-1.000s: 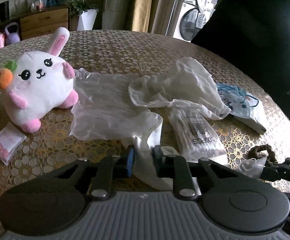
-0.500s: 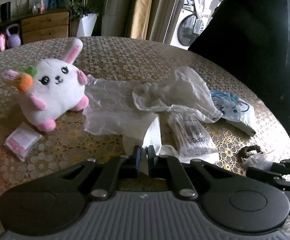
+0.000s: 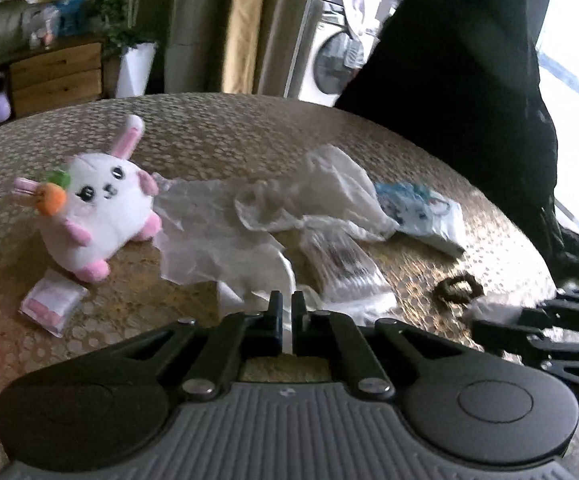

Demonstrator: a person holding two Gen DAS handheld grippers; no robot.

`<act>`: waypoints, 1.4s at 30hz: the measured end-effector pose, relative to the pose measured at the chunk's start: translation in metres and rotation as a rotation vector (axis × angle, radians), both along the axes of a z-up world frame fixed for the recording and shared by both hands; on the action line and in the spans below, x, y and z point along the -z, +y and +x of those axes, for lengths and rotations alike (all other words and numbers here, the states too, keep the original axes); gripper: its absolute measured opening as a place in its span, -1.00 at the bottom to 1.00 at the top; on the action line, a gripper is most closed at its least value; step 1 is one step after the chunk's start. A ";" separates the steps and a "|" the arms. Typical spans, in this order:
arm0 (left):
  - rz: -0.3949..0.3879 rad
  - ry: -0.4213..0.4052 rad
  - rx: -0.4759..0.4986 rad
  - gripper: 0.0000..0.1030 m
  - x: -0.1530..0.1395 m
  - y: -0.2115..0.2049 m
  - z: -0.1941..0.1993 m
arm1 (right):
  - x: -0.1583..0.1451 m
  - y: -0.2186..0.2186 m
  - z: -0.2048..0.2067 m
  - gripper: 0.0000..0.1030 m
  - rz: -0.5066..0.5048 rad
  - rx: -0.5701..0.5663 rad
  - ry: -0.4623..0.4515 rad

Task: Organize soft objects

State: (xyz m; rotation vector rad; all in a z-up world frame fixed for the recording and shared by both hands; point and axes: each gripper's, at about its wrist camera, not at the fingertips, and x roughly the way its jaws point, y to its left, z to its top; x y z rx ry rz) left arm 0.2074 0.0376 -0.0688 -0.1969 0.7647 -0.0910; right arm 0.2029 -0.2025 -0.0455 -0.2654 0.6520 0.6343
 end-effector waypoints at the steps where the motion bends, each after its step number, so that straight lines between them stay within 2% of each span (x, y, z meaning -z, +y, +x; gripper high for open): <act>1: -0.005 0.008 0.011 -0.93 0.002 -0.003 0.001 | 0.001 0.000 0.000 -0.68 0.000 0.000 0.005; 6: -0.010 0.034 0.045 -0.82 0.013 -0.020 0.007 | 0.008 -0.003 0.002 -0.68 -0.001 -0.004 0.024; 8: -0.004 0.041 0.068 -0.49 0.018 -0.028 0.010 | 0.010 -0.004 0.004 -0.68 0.002 -0.005 0.032; 10: 0.009 0.042 0.076 0.48 0.022 -0.035 0.012 | 0.013 -0.006 0.006 -0.68 0.005 -0.004 0.041; 11: 0.017 0.040 0.076 0.58 0.024 -0.039 0.012 | 0.014 -0.008 0.008 -0.68 0.005 -0.004 0.045; 12: 0.028 0.036 0.075 0.58 0.026 -0.042 0.013 | 0.016 -0.009 0.009 -0.68 0.006 -0.003 0.049; 20: 0.143 0.056 0.109 0.58 0.047 -0.071 0.028 | 0.031 -0.019 0.022 -0.68 0.004 0.013 0.091; 28: 0.129 0.061 0.086 0.55 0.052 -0.068 0.036 | 0.036 -0.022 0.029 -0.68 0.006 0.021 0.110; 29: 0.140 0.059 0.083 0.50 0.052 -0.068 0.037 | 0.036 -0.022 0.030 -0.68 0.006 0.020 0.110; 31: 0.173 0.054 0.074 0.23 0.052 -0.070 0.037 | 0.036 -0.021 0.030 -0.68 0.008 0.018 0.109; 32: 0.182 0.053 0.072 0.16 0.051 -0.069 0.037 | 0.036 -0.021 0.031 -0.68 0.008 0.018 0.109; 34: 0.184 0.046 0.073 -0.30 0.050 -0.066 0.036 | 0.037 -0.020 0.031 -0.68 0.010 0.018 0.109; 37: 0.173 0.040 0.085 -0.65 0.048 -0.064 0.035 | 0.036 -0.019 0.031 -0.68 0.009 0.018 0.109; 42: 0.150 0.031 0.061 -0.78 0.044 -0.052 0.031 | 0.032 -0.018 0.030 -0.68 0.009 0.020 0.100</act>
